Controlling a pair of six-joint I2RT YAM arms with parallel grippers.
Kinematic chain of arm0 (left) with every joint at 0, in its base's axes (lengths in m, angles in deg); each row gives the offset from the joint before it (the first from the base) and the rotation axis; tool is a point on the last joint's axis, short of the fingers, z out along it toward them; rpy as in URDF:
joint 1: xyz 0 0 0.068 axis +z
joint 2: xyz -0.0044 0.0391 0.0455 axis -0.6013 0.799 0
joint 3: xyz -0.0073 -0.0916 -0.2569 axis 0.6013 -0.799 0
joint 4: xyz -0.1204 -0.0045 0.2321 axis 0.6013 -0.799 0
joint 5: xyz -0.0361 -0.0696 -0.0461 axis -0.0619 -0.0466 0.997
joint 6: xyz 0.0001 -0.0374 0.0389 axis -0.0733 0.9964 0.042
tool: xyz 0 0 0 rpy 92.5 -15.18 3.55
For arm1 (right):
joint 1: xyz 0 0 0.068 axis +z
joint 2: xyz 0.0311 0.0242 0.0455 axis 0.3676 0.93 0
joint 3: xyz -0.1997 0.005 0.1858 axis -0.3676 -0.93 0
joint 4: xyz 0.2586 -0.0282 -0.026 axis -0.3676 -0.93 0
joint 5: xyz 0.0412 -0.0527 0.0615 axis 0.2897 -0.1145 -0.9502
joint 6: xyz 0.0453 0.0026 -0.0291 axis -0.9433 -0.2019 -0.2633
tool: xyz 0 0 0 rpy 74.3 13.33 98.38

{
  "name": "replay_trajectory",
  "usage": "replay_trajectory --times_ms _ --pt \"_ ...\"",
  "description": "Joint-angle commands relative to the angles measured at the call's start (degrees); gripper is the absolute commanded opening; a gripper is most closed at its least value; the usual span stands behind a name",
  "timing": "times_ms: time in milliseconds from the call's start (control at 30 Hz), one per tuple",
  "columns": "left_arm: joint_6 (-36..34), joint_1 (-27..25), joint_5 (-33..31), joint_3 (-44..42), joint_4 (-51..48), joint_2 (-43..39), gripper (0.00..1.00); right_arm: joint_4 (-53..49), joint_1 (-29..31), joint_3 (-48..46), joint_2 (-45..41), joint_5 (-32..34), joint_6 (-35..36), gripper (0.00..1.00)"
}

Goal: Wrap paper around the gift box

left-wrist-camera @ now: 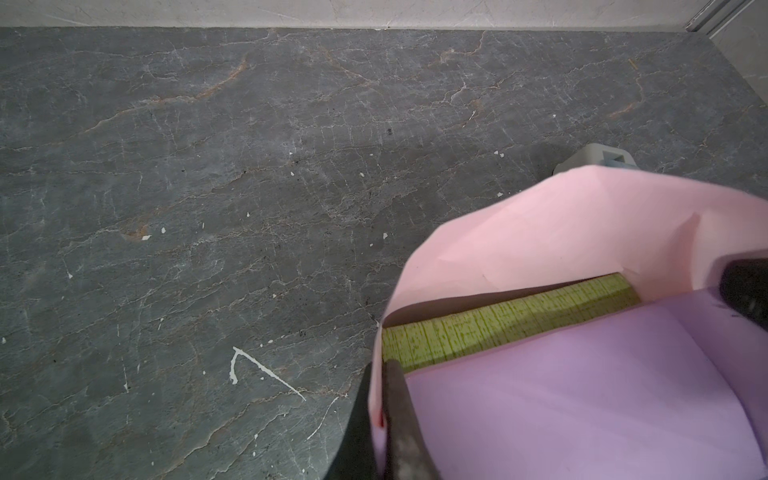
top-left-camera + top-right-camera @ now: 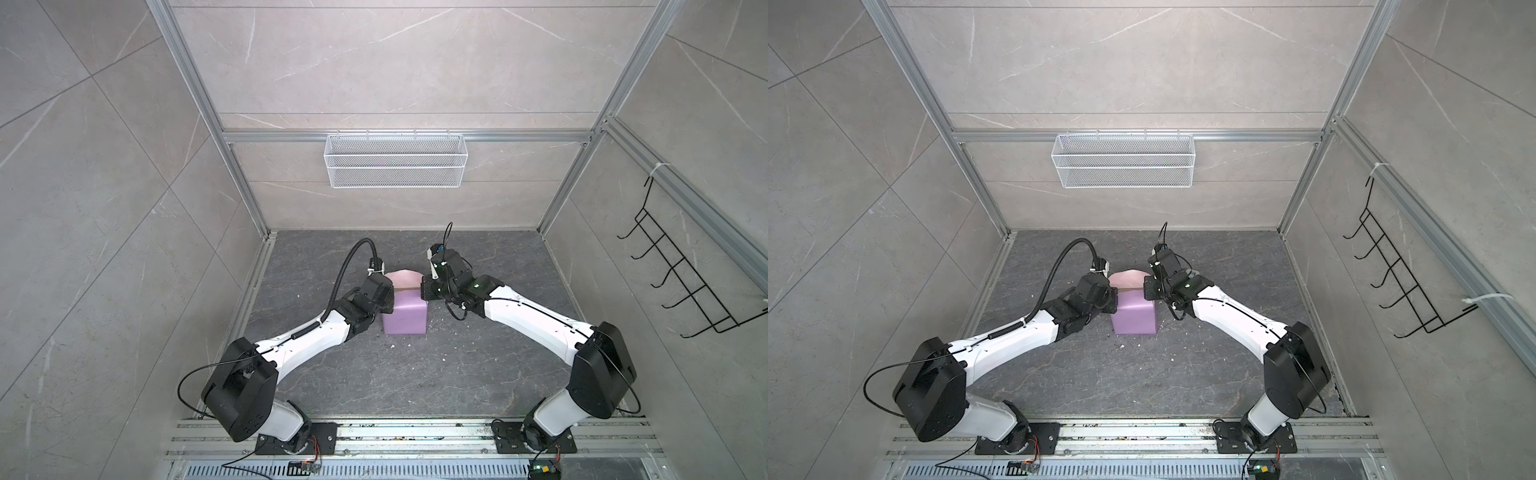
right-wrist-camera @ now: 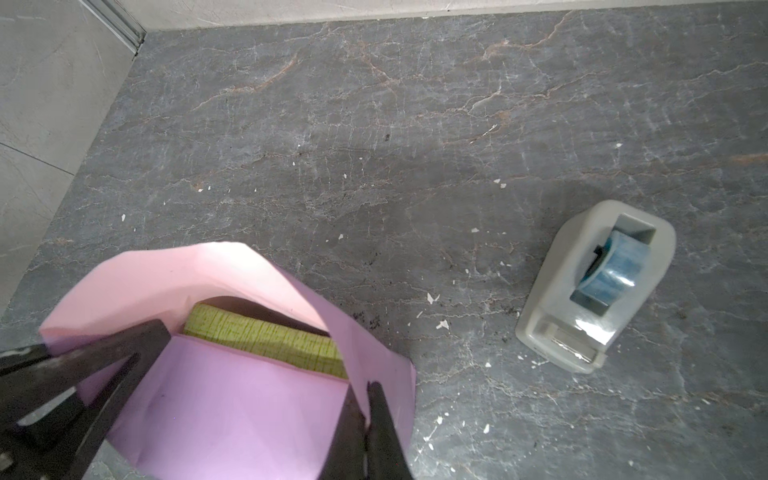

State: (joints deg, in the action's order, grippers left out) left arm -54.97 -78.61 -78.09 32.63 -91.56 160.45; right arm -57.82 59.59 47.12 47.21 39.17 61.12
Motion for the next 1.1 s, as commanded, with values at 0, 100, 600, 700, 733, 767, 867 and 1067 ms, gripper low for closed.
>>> replay_trajectory --times_ms 0,100,600,700,733,767,867,1067 --pt "0.04 -0.15 -0.26 2.01 -0.28 0.02 0.00 -2.07 0.39 1.49 -1.37 0.66 0.06 0.17" --pt "0.07 -0.17 -0.20 1.97 -0.26 -0.20 0.00 -2.70 0.39 1.00 -3.68 1.51 0.53 0.27" --pt "0.25 -0.12 -0.02 1.80 -0.35 -1.07 0.01 -2.40 0.21 2.41 -1.56 -2.46 2.26 0.36" --pt "0.33 -0.12 0.27 2.32 -0.68 -1.65 0.12 -2.37 0.23 2.70 -0.89 -2.48 2.41 0.36" --pt "0.42 -0.15 0.42 2.53 -1.03 -1.93 0.16 -2.42 0.12 2.63 -0.80 -2.41 2.41 0.36" --pt "0.49 -0.19 0.51 2.82 -1.20 -2.43 0.21 -2.46 0.14 2.43 -0.87 -2.37 2.42 0.36" --pt "0.60 -0.07 0.78 3.11 -1.30 -4.16 0.30 -2.09 0.21 1.49 -1.11 -2.41 2.28 0.36" --pt "1.02 1.03 1.73 4.11 -2.30 -4.99 0.36 -1.46 0.21 0.24 -1.50 -2.54 1.89 0.36"
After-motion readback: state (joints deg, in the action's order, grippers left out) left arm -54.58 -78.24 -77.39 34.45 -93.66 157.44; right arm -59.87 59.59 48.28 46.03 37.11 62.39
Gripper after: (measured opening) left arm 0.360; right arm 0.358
